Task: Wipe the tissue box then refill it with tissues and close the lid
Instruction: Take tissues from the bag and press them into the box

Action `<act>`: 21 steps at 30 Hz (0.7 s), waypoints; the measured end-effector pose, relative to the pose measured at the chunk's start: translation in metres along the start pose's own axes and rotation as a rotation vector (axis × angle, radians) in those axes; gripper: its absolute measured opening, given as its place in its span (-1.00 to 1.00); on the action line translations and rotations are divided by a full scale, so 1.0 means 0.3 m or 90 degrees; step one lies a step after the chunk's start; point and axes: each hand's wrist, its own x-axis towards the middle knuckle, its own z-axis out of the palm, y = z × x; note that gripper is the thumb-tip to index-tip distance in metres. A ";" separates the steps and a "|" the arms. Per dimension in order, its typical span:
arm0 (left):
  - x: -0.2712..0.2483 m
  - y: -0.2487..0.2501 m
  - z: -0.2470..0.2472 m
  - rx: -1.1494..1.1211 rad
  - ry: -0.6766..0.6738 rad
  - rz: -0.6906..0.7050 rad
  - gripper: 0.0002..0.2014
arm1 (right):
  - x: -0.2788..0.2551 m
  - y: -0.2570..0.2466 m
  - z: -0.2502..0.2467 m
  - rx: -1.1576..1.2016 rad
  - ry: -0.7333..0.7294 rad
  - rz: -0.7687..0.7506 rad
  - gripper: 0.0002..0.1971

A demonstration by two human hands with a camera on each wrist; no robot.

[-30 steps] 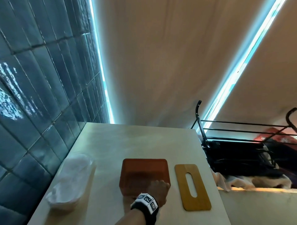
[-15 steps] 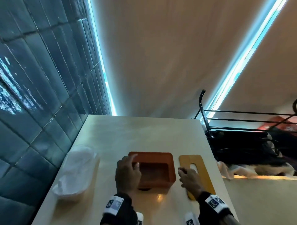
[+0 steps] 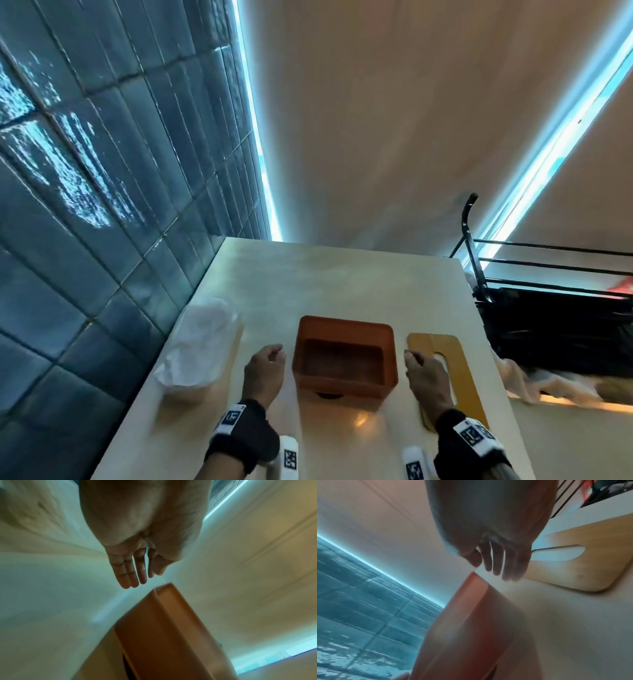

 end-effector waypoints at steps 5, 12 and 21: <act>0.002 -0.072 -0.269 -0.028 0.132 0.005 -0.72 | -0.112 -0.250 0.146 0.044 -0.061 -0.223 -0.86; 0.181 -0.214 -0.506 -0.005 0.099 -0.089 -0.57 | -0.255 -0.549 0.674 0.161 -0.457 -0.193 -0.79; 0.334 -0.383 -0.528 0.056 0.006 -0.050 -0.80 | -0.213 -0.605 0.987 -0.199 -0.392 -0.072 -0.67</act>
